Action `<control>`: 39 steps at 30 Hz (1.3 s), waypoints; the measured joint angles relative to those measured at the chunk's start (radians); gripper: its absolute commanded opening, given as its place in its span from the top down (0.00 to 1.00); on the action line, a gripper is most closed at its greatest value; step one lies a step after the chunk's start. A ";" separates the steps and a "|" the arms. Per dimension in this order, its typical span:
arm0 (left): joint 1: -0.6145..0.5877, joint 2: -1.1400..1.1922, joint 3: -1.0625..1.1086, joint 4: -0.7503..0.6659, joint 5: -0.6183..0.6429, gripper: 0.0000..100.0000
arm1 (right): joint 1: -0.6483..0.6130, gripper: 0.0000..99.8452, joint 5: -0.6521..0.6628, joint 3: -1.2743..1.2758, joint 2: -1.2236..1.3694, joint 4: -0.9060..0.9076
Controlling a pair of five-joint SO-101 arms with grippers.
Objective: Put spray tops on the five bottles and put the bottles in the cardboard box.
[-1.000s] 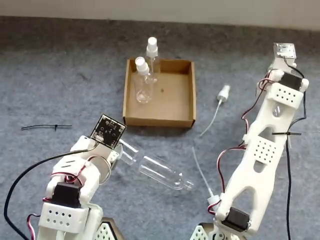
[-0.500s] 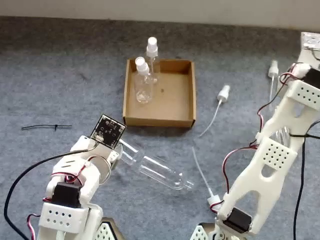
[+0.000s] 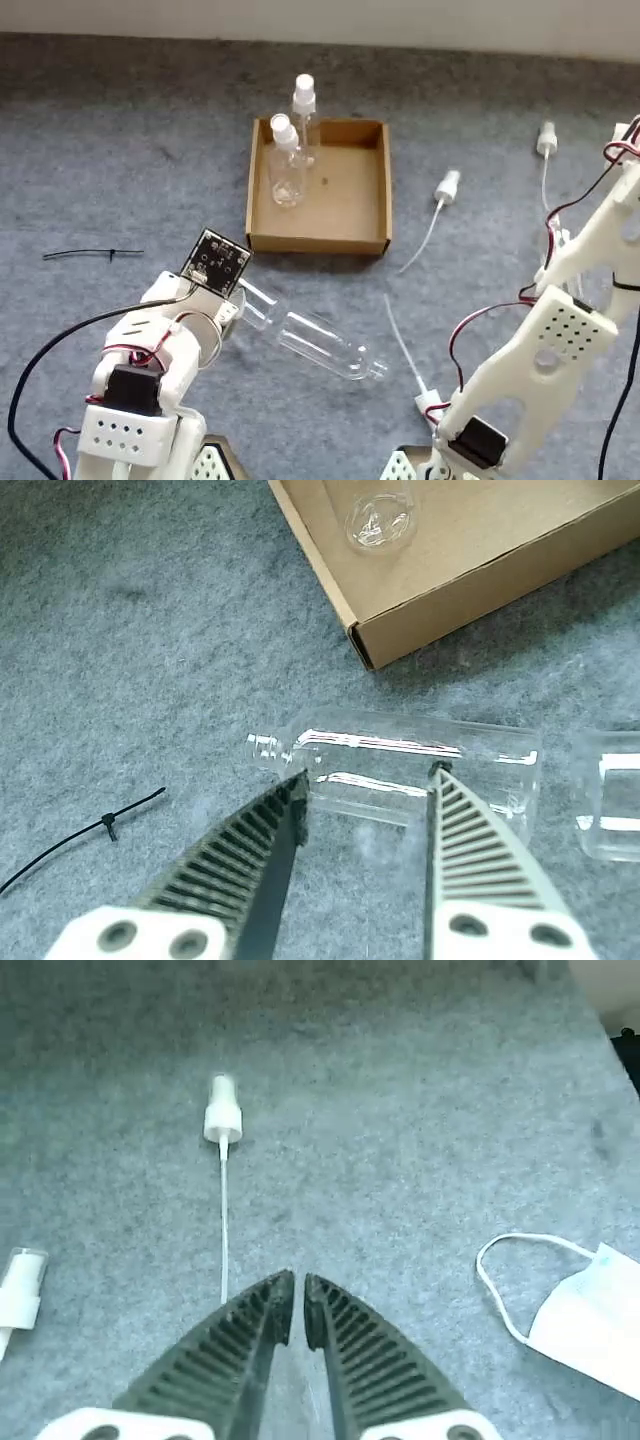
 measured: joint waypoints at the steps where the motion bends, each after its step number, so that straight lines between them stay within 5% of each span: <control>1: 0.000 0.000 0.000 0.000 0.000 0.82 | -0.009 0.99 -0.002 0.040 0.002 0.000; 10: 0.000 0.000 0.000 0.000 0.000 0.82 | -0.089 0.81 -0.009 0.137 0.181 -0.146; 28: 0.000 0.000 0.000 0.000 0.000 0.82 | -0.129 0.81 -0.009 0.135 0.456 -0.368; 33: 0.000 0.000 0.000 0.000 0.000 0.82 | -0.137 1.00 -0.009 0.135 0.456 -0.370; 39: 0.000 0.000 0.000 0.000 0.000 0.82 | -0.133 0.97 -0.009 0.098 0.456 -0.370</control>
